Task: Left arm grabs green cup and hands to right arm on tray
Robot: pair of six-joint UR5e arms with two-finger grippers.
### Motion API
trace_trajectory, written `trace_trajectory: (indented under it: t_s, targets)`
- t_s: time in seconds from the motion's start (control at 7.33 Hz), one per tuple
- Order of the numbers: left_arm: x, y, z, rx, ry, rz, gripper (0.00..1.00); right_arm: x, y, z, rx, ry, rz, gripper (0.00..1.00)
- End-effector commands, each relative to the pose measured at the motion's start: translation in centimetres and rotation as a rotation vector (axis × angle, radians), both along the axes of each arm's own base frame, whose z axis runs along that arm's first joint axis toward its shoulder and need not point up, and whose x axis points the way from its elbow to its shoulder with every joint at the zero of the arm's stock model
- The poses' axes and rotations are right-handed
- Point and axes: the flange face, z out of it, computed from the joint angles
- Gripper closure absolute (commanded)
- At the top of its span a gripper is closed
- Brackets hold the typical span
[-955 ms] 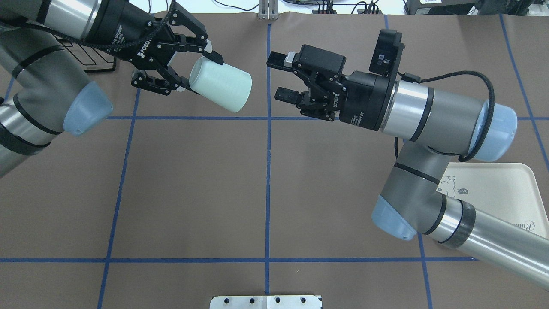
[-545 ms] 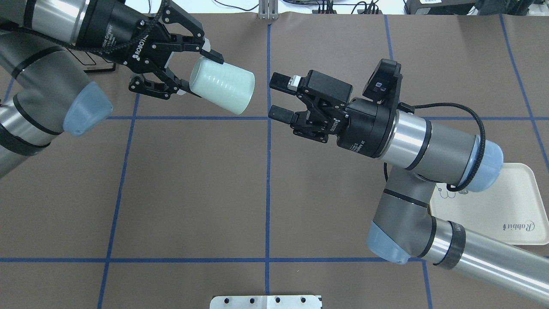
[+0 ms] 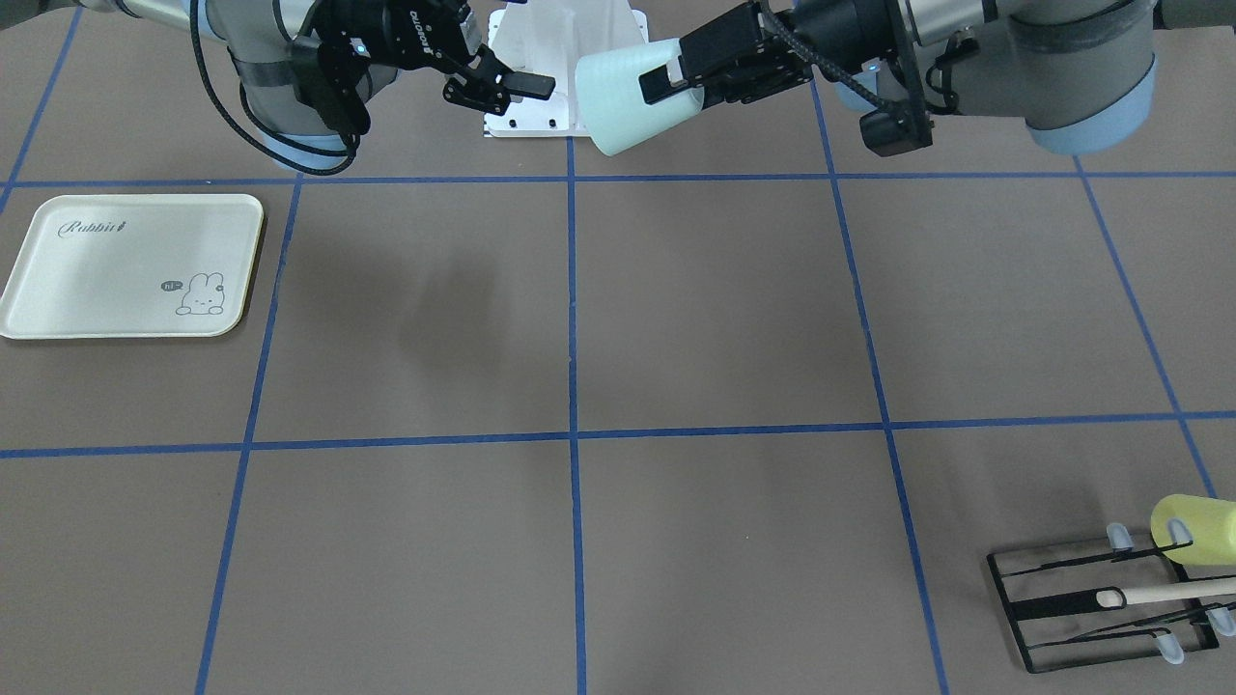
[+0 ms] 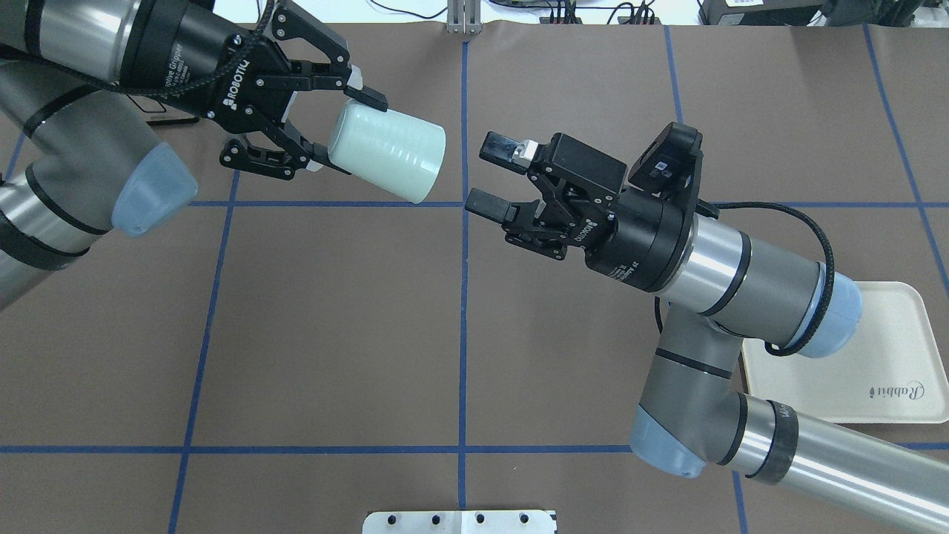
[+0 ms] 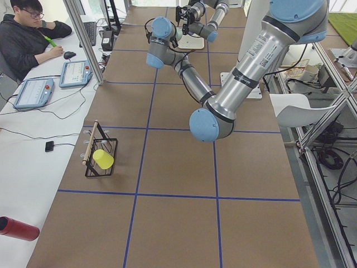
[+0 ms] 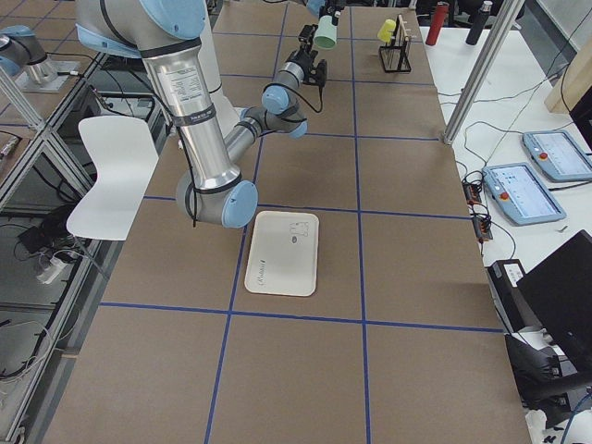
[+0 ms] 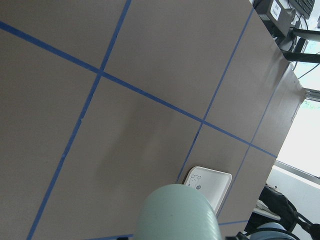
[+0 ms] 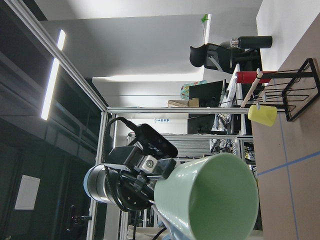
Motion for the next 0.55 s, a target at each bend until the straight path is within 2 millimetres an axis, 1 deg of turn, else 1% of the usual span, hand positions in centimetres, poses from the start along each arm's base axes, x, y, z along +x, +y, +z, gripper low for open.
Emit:
trace_trajectory:
  t_s: [0.0,0.14,0.27,0.41]
  targets:
    - [-0.1,1.0,-0.2,0.013,0.021,0.039,1.0,-0.2,1.2,-0.1,-0.002,-0.069,-0.006,0.02]
    - [-0.1,1.8,-0.2,0.016,0.05,0.057,1.0,-0.5,1.6,0.0,-0.008,-0.077,-0.01,0.02]
    - [0.2,2.5,-0.5,0.011,0.063,0.075,1.0,-0.6,1.6,0.0,-0.007,-0.079,-0.01,0.02]
    - [0.1,3.2,-0.9,0.018,0.073,0.082,1.0,-0.6,1.6,0.0,-0.007,-0.079,-0.01,0.02]
